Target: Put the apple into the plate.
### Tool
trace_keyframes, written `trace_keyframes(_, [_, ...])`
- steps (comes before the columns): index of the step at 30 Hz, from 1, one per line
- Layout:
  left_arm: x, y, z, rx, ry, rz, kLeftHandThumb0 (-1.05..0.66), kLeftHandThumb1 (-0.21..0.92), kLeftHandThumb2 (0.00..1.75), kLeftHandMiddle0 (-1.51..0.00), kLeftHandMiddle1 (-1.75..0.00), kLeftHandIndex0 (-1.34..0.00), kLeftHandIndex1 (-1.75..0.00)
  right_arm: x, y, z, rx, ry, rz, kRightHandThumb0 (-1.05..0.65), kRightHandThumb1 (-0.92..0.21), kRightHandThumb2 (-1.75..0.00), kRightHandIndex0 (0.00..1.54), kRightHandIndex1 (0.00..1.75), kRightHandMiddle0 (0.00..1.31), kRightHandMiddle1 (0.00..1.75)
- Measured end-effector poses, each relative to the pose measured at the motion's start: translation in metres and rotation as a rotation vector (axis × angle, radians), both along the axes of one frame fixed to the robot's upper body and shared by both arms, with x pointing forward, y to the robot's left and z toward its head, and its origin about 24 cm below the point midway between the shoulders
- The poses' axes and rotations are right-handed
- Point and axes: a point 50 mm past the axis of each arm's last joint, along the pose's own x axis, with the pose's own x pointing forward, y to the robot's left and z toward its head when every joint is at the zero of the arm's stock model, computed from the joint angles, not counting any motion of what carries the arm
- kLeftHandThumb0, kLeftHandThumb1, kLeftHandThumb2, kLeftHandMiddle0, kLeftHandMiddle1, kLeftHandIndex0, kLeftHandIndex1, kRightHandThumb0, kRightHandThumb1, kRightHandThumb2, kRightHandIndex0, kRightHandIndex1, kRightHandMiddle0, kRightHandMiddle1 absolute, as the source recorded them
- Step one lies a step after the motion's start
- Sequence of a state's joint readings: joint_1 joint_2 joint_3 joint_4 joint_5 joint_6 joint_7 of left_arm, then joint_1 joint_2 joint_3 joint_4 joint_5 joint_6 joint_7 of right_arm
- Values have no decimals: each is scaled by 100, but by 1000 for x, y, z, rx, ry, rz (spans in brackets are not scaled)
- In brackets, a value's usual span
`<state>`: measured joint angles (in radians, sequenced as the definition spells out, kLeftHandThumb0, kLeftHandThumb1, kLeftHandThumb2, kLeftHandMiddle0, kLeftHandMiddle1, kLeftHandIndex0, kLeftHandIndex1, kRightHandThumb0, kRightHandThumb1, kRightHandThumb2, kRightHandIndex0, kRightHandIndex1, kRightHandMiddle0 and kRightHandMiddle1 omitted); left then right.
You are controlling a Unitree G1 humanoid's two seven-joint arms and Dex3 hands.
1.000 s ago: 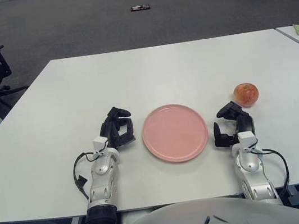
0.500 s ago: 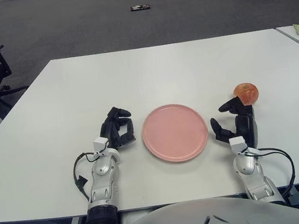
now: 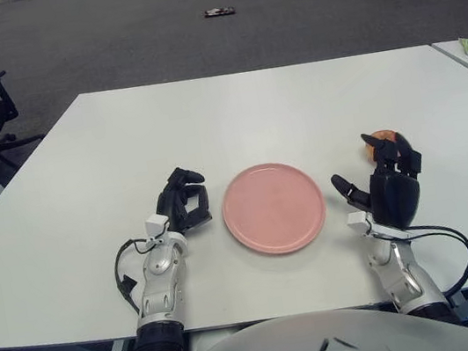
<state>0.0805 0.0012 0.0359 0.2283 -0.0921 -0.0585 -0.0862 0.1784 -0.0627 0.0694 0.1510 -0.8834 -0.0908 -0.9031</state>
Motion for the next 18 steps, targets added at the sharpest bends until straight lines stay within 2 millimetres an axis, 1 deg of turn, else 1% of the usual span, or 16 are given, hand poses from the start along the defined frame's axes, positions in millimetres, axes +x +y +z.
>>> trace_keyframes(2, [0, 0, 0, 0, -1, 0, -46, 38, 125, -131, -175, -56, -175, 1, 0, 0, -6, 6, -23, -70, -47, -81, 0, 0, 0, 21])
trace_keyframes(4, [0, 0, 0, 1, -2, 0, -46, 38, 125, -131, -175, -56, -175, 1, -1, 0, -16, 13, -43, -70, -46, -81, 0, 0, 0, 9])
trace_keyframes(7, [0, 0, 0, 2, -3, 0, -46, 38, 125, -131, -175, -56, -175, 3, -3, 1, -35, 15, -77, -74, -47, -79, 0, 0, 0, 3])
trace_keyframes(14, [0, 0, 0, -1, -2, 1, -46, 37, 126, -130, -175, -57, -175, 15, -11, 10, -66, -15, -145, -77, -47, -75, 0, 0, 0, 0])
trace_keyframes(18, [0, 0, 0, -6, 0, 1, -46, 37, 126, -130, -175, -57, -175, 22, -18, 15, -56, -39, -194, -79, -46, -73, 0, 0, 0, 0])
